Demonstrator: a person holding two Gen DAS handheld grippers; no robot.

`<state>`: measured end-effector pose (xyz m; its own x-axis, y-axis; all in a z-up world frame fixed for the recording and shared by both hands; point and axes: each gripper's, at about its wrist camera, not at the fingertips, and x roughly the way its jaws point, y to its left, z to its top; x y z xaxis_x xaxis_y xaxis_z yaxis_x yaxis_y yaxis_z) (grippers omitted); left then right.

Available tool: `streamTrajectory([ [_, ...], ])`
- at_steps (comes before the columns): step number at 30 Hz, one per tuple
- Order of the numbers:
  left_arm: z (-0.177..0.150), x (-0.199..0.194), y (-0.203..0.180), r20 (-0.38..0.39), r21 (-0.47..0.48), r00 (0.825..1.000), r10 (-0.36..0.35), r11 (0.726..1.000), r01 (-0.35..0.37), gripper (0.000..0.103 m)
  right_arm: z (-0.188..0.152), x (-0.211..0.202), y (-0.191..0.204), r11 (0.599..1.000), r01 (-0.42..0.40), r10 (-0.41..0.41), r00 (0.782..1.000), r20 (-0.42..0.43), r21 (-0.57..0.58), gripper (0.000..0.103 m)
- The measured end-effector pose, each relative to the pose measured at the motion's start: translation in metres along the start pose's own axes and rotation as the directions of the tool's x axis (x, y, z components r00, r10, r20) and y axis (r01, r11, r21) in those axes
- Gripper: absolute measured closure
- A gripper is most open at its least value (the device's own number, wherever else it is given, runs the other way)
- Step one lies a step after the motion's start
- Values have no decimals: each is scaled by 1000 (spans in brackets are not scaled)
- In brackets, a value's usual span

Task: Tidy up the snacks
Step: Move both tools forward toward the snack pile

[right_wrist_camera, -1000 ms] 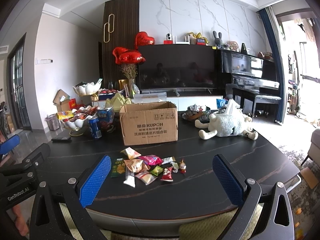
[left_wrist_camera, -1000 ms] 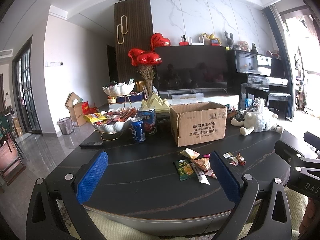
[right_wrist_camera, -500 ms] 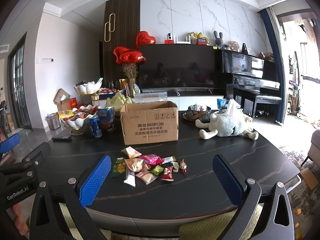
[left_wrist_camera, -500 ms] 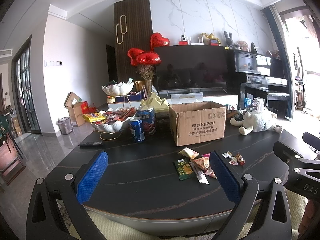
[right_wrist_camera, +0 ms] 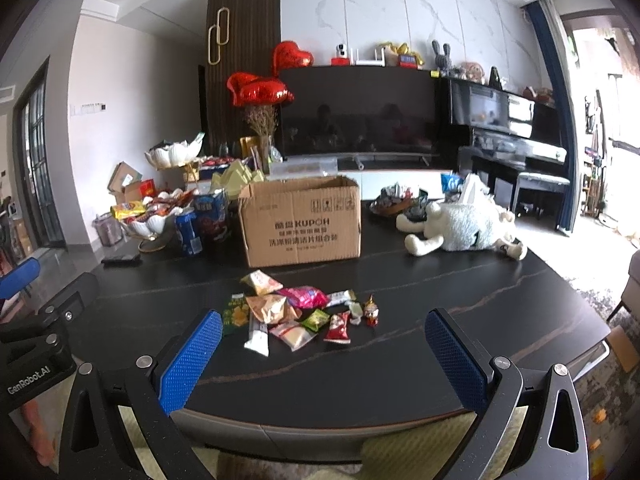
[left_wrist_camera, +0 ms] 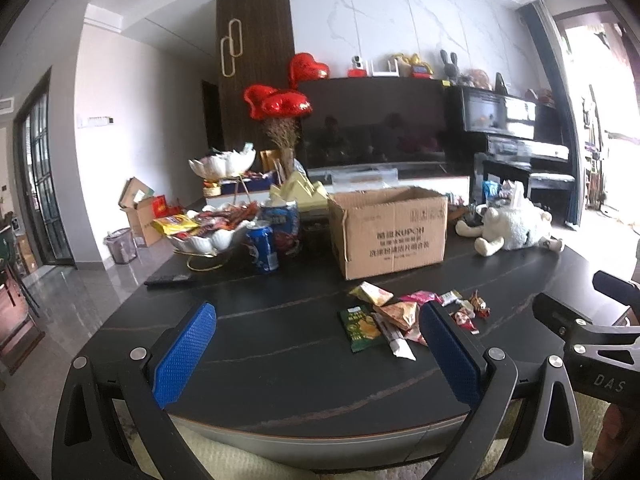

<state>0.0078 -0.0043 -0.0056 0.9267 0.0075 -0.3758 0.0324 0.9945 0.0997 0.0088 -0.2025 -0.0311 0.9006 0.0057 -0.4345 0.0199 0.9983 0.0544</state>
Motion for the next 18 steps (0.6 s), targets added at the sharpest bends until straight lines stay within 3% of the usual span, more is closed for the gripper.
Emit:
streamTrajectory([
  [10,-7,43,-17,-51,60,994,-94,993,97,2,-10,46,-8,999,-28,30,996,-88,26,1],
  [18,-5,86,-28,-114,94,982,-150,983,161,4,-9,85,-11,999,-27,33,989,-146,42,9],
])
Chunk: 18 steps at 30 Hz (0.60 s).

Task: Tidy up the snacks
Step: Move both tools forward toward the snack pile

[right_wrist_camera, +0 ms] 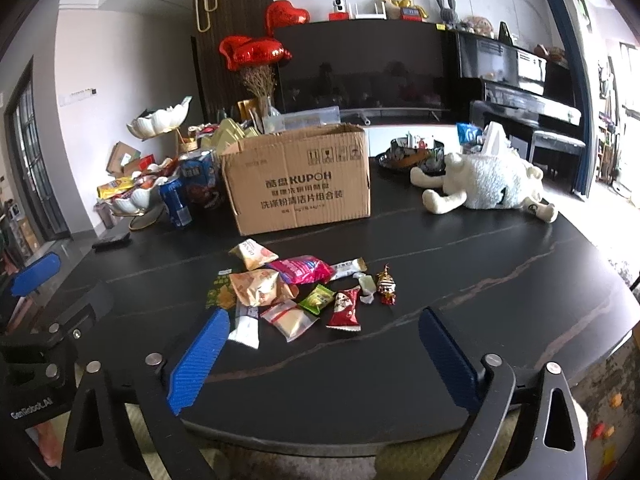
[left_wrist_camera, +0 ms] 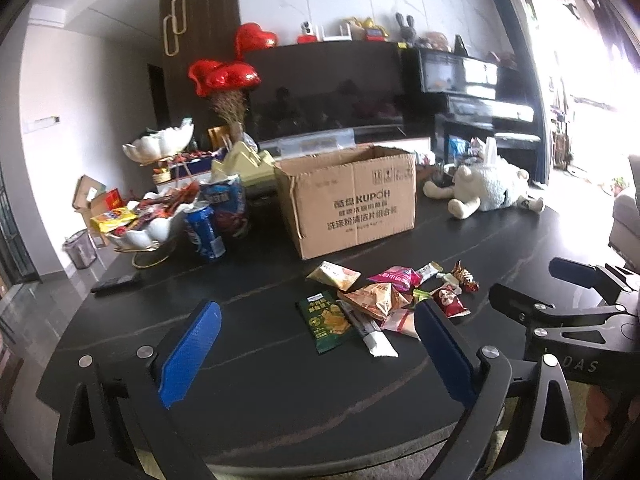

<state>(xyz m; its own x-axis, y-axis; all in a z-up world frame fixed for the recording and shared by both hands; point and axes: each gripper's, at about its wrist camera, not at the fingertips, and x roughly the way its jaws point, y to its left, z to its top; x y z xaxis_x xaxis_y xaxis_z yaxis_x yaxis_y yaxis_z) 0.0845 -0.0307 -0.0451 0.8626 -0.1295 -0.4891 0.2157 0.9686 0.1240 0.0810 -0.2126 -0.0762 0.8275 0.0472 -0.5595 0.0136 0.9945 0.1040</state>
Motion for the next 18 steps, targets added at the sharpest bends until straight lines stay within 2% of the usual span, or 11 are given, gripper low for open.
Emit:
streamTrajectory([
  [6,5,33,-5,-33,41,998,-53,998,54,5,9,32,-4,1000,-6,7,999,-54,9,17],
  [10,7,56,-9,-61,70,995,-81,994,85,6,14,47,-6,1000,-7,9,997,-75,18,19],
  [18,6,101,-13,-125,69,982,-144,986,153,10,14,87,-15,998,-17,24,989,-143,52,27],
])
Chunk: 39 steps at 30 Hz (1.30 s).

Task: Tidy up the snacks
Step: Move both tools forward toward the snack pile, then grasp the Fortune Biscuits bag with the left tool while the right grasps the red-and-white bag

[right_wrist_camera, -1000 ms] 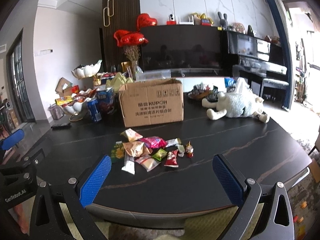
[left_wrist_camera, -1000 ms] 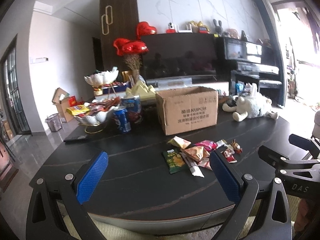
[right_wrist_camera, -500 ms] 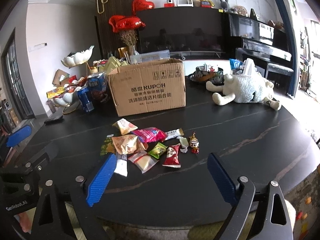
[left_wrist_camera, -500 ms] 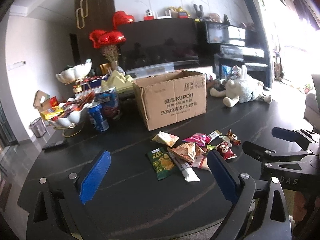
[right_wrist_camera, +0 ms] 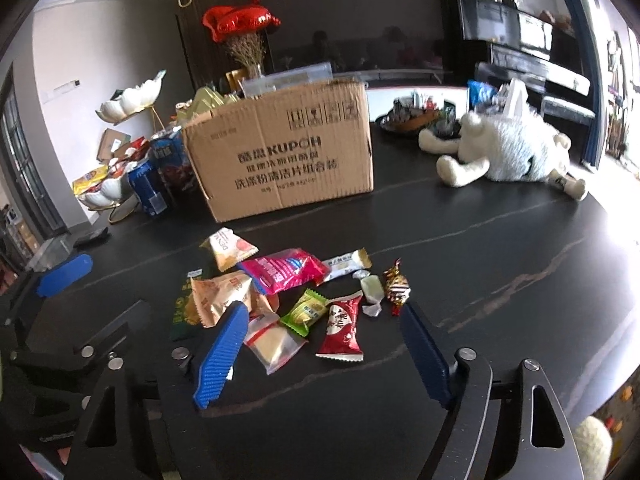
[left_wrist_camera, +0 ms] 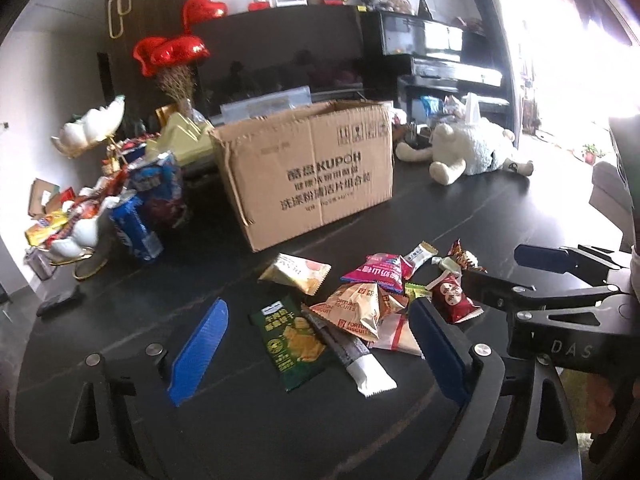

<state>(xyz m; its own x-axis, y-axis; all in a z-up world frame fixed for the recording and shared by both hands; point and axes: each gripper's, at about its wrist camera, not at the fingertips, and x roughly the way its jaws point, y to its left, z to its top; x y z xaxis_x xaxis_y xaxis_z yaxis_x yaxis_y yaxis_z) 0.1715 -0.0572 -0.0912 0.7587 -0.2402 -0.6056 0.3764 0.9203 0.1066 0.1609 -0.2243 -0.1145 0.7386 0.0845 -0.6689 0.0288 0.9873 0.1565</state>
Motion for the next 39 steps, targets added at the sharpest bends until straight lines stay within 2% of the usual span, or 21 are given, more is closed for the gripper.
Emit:
streamTrajectory([
  [4,-1,22,0,-33,-10,999,-34,999,34,11,-1,17,-4,1000,-12,13,999,-40,13,31],
  [12,-4,53,0,-77,-35,995,-59,998,57,14,-4,45,-15,999,-25,30,994,-102,45,39],
  [23,-10,78,3,-136,-87,984,-119,990,107,21,-8,67,-18,997,-44,53,987,-151,58,50],
  [29,-11,84,1,-149,-111,976,-156,984,141,29,-8,71,-18,996,-62,72,984,-164,65,57],
  [33,-12,86,1,-158,-122,973,-168,981,149,40,-9,71,-18,996,-64,75,983,-166,66,63],
  [36,-11,85,2,-161,-129,971,-178,979,158,43,-9,71,-18,996,-66,76,982,-171,63,73],
  [39,-11,84,1,-159,-129,971,-180,979,160,44,-9,71,-17,996,-66,75,983,-169,60,78],
])
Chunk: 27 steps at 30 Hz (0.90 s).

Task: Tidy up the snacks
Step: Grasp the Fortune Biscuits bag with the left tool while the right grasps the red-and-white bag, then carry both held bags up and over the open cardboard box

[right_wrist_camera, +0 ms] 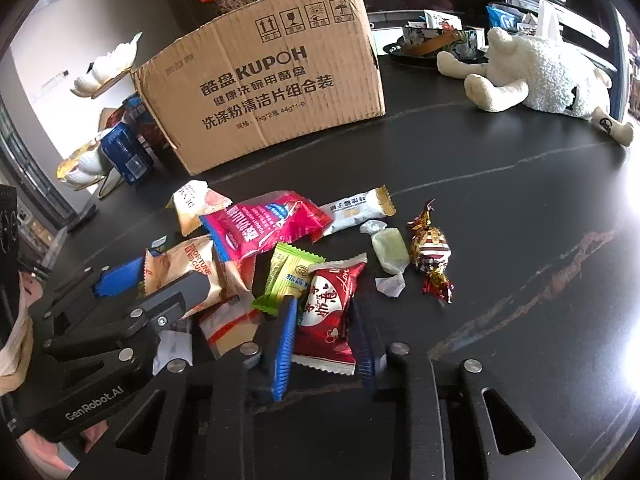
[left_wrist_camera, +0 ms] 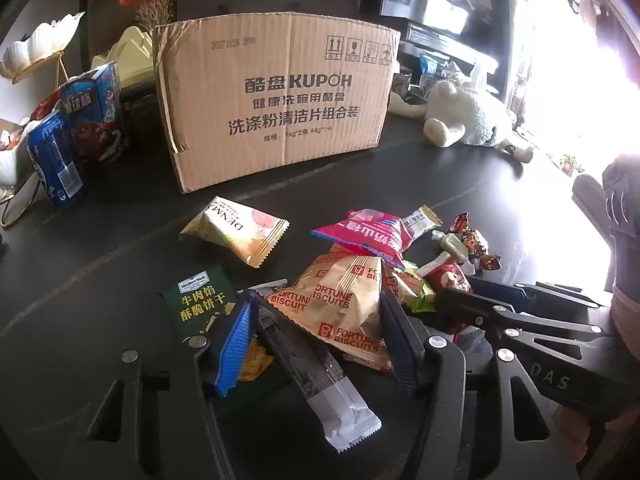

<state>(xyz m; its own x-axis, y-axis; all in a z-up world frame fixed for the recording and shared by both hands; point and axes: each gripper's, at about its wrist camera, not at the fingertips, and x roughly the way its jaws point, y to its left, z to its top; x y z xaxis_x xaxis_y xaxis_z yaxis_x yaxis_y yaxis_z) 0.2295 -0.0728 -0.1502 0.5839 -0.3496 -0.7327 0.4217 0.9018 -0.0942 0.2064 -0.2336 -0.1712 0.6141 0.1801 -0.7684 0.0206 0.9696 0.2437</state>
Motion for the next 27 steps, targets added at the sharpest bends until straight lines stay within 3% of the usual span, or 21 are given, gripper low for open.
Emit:
streamTrajectory([
  [16,9,-42,-12,70,4,996,60,998,-61,44,4,-41,12,1000,-26,28,996,83,-17,79],
  [27,23,-96,-22,186,12,975,119,992,-124,44,15,-89,28,996,-42,56,980,190,-77,79],
])
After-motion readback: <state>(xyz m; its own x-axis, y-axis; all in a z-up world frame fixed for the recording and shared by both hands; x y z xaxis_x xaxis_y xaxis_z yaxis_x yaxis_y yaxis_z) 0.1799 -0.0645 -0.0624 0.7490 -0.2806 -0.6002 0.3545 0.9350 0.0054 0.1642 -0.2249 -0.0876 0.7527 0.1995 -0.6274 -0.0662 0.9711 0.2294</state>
